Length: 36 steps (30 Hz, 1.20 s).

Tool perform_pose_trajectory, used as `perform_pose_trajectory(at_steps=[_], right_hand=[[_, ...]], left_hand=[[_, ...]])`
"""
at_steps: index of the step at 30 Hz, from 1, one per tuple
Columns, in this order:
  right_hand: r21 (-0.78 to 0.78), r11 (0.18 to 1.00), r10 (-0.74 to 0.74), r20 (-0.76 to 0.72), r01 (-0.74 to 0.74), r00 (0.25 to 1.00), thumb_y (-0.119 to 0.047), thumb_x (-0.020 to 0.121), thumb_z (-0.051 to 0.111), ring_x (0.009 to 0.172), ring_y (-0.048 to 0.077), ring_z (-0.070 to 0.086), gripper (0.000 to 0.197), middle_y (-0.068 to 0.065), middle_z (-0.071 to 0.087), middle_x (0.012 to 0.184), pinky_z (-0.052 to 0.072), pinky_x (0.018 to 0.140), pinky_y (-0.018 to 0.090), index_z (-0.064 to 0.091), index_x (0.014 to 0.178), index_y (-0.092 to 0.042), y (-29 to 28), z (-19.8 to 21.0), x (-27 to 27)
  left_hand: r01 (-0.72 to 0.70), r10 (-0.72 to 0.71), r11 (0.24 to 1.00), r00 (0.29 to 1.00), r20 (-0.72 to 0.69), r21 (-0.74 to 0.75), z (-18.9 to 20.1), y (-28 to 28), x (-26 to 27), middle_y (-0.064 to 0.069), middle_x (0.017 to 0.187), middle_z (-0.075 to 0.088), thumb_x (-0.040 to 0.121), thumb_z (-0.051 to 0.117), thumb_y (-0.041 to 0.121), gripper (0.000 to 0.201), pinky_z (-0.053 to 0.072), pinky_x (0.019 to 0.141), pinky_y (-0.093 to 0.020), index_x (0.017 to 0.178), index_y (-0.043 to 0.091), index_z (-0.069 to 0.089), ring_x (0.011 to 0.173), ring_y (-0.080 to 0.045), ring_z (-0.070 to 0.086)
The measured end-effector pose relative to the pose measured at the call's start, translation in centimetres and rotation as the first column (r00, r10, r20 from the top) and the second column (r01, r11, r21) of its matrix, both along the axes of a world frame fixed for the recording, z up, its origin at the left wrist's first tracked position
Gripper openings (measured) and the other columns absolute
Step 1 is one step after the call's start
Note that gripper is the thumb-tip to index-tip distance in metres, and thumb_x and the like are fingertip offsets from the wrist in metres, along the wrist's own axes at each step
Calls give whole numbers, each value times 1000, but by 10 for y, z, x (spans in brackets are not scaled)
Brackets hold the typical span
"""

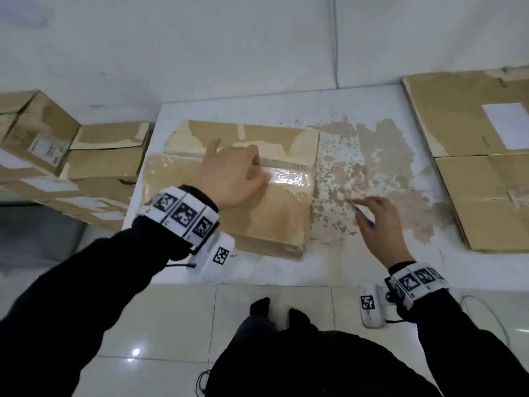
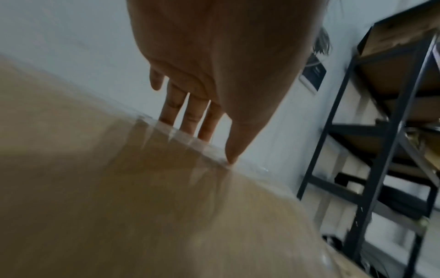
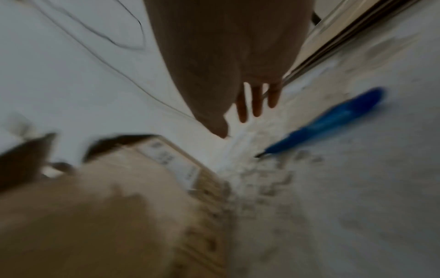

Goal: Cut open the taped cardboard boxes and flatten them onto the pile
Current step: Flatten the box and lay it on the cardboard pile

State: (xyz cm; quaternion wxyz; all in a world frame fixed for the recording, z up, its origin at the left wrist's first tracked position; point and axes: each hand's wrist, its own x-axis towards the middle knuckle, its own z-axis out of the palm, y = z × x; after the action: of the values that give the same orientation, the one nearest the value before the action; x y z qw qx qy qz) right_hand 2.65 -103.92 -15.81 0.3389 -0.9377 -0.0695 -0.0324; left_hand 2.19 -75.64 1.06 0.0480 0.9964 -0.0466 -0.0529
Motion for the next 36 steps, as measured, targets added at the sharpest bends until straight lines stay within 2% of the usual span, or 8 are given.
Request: perform_pose_trajectory(at_steps=[4, 8, 12, 15, 23, 29, 33, 36], right_hand=[[252, 879, 365, 194, -406, 911, -22, 93, 43, 96, 8, 51, 26, 0, 61, 98, 37, 84, 12, 67, 99, -13, 58, 75, -1], [-91, 761, 648, 46, -643, 760, -31, 94, 31, 117, 24, 52, 48, 12, 61, 123, 30, 101, 26, 66, 114, -6, 85, 75, 13], [-111, 794, 593, -80, -598, 801, -32, 98, 39, 143, 24, 19, 51, 10, 27, 153, 8, 112, 25, 33, 146, -16, 91, 83, 18], [-78, 837, 539, -48, -541, 841, -39, 94, 42, 147, 26, 2, 64, 12, 10, 158, 5, 118, 40, 17, 151, -21, 95, 118, 43], [-275, 858, 260, -496, -434, 829, -54, 97, 29, 131, 30, 41, 64, 15, 42, 144, 28, 107, 36, 42, 139, -7, 145, 120, 172], [-437, 811, 154, -480, -388, 863, -61, 94, 30, 131, 32, 40, 72, 15, 43, 143, 25, 110, 41, 44, 136, -5, 180, 122, 148], [-523, 530, 421, -521, -667, 742, -56, 98, 24, 128, 29, 44, 67, 14, 47, 140, 31, 106, 38, 48, 135, -5, 222, 138, 89], [-686, 292, 442, -521, -666, 730, -61, 96, 19, 124, 27, 46, 70, 10, 56, 130, 25, 106, 46, 58, 125, -10, 224, 151, 54]], left_hand=[[-63, 43, 979, 993, -106, -196, 45, 15, -3, 2, 73, 59, 99, 40, 30, 34, 42, 67, -31, 91, 12, 68, 70, -15, 55], [24, -48, 997, 939, -342, -74, 66, 31, -45, 7, 94, 65, 88, 54, 29, 15, 43, 64, -22, 95, 24, 66, 72, -3, 54], [14, -50, 997, 862, -504, -76, 29, 39, -99, 16, 128, 47, 83, 64, 39, 56, 41, 92, -24, 134, 34, 42, 106, -2, 45], [58, -28, 996, 924, -382, 67, -14, 42, -116, 8, 143, 32, 79, 67, 50, 87, 26, 108, -32, 148, 27, 19, 125, -14, 26], [182, -105, 957, 944, -311, 228, -54, 42, -76, -4, 108, 61, 73, 67, 63, 65, 29, 70, -30, 115, 18, 46, 100, -23, 52], [144, -90, 970, 962, -259, 196, -71, 44, -73, -6, 96, 66, 75, 66, 62, 54, 43, 80, -33, 99, 15, 56, 101, -25, 53], [175, -120, 965, 958, -262, 197, -68, 46, -70, -7, 96, 65, 74, 67, 63, 57, 44, 76, -32, 99, 13, 59, 94, -25, 56], [221, -158, 950, 949, -273, 218, -64, 46, -71, -5, 93, 66, 74, 66, 65, 54, 41, 90, -34, 94, 14, 61, 93, -24, 58]])
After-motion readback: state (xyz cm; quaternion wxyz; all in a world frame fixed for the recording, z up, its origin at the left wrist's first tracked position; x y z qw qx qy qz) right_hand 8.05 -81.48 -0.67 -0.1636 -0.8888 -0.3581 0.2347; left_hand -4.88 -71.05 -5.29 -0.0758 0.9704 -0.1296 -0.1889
